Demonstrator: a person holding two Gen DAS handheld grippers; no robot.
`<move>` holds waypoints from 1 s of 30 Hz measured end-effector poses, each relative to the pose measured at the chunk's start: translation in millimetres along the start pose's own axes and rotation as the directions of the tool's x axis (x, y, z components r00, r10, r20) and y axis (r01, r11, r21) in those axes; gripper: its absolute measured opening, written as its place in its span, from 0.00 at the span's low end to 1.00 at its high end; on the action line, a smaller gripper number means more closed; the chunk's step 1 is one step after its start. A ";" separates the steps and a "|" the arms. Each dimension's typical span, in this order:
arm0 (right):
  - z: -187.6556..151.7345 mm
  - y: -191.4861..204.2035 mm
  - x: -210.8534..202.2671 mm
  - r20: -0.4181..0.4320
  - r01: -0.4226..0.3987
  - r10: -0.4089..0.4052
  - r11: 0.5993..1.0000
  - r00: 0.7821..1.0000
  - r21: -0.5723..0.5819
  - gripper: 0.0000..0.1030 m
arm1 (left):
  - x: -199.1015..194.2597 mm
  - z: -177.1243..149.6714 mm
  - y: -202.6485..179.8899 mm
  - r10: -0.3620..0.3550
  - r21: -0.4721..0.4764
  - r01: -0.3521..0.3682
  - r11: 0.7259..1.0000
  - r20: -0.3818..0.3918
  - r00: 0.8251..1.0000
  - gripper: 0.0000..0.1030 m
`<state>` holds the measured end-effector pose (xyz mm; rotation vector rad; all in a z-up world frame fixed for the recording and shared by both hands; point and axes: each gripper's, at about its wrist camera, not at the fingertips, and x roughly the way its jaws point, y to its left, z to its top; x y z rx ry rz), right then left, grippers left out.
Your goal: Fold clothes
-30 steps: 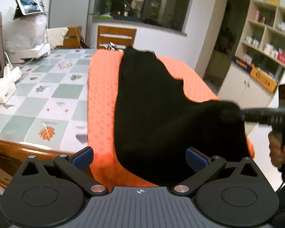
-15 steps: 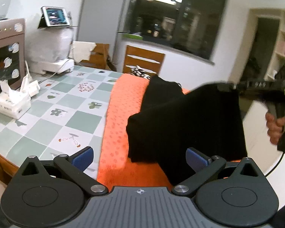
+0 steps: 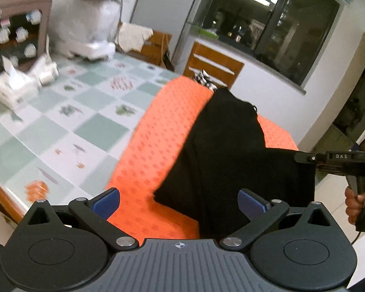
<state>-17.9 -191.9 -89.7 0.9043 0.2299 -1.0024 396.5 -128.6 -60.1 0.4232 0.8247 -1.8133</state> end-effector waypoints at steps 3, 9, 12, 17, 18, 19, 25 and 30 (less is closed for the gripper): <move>-1.2 -7.1 -0.4 -0.016 -0.007 0.007 1.000 1.000 -0.001 0.11 | 25.2 -2.5 -3.1 -0.055 -0.008 0.054 0.998 -0.054 0.997 0.94; -8.2 -10.3 -0.3 -0.025 0.028 -0.028 1.000 0.999 0.006 0.11 | 75.9 -4.5 -11.5 -0.166 -0.009 0.166 0.986 -0.132 0.977 0.81; -11.0 -8.3 1.4 -0.021 0.051 -0.051 0.999 0.998 0.011 0.12 | 100.5 1.9 -11.1 -0.213 -0.012 0.213 0.977 -0.144 0.966 0.76; -13.4 -5.2 3.9 -0.013 0.070 -0.070 0.997 0.997 0.014 0.13 | 137.9 16.7 -7.9 -0.286 -0.040 0.283 0.958 -0.168 0.944 0.76; -13.8 -4.1 4.7 -0.013 0.074 -0.074 0.997 0.997 0.010 0.15 | 144.3 19.2 -6.8 -0.299 -0.050 0.295 0.954 -0.178 0.937 0.75; -14.0 -2.9 5.7 -0.014 0.080 -0.080 0.997 0.997 0.003 0.17 | 148.7 20.7 -7.0 -0.309 -0.056 0.304 0.951 -0.190 0.932 0.72; -16.7 -0.6 12.1 -0.018 0.106 -0.106 0.994 0.994 -0.019 0.33 | 161.6 22.5 -6.2 -0.286 -0.055 0.281 0.958 -0.221 0.932 0.15; -21.6 1.7 12.2 -0.014 0.119 -0.119 0.993 0.993 -0.017 0.14 | 129.4 31.3 -1.3 -0.317 -0.052 0.313 0.948 -0.150 0.936 0.12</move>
